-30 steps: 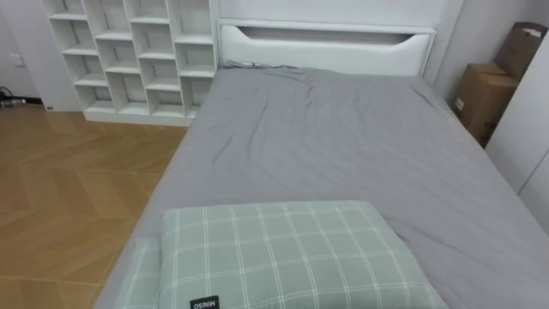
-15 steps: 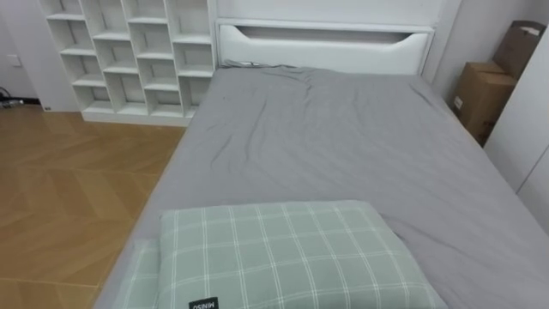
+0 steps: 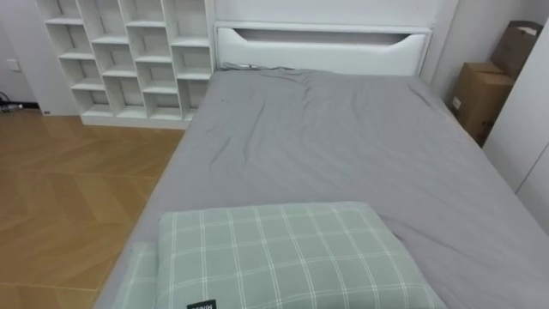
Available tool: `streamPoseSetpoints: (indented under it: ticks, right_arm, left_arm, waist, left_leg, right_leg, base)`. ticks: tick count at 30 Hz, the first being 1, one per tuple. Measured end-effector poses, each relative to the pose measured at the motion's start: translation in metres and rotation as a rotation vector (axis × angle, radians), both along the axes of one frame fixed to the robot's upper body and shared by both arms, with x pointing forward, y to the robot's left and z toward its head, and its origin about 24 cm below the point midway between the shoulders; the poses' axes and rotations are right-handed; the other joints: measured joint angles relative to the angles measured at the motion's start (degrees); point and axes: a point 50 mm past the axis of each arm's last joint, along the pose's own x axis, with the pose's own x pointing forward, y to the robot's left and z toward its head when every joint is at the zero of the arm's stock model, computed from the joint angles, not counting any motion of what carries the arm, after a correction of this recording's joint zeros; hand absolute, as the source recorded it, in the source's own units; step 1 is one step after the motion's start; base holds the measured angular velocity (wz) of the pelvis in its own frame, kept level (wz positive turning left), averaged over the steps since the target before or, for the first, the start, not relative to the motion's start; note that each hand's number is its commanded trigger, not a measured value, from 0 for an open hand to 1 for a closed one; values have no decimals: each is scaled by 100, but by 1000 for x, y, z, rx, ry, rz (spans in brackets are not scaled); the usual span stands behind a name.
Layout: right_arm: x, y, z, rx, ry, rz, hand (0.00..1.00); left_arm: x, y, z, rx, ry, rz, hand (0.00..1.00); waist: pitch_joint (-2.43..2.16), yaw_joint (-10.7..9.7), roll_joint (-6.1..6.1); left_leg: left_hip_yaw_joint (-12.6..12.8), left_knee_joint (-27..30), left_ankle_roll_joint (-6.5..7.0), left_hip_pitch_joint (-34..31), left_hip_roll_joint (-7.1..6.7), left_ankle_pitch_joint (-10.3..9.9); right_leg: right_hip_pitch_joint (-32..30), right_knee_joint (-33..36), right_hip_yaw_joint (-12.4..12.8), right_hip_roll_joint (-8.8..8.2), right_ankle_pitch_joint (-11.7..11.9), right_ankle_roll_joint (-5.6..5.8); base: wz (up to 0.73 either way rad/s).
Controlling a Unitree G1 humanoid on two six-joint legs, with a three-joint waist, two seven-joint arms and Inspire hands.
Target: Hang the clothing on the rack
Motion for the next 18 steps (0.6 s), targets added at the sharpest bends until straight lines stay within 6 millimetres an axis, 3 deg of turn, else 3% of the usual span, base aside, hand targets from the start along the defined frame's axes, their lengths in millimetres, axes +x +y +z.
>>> streamPoseSetpoints:
  ticks: [18]
  right_arm:
    - [1,1,0,0,-2,2,0]
  left_arm:
    - [-1,0,0,4,7,-24,0]
  waist:
    - [7,3,-23]
  left_leg:
    - [55,-54,-11,40,-3,-7]
  right_leg:
    - [-4,1,57,0,-29,0]
  base:
    - [0]
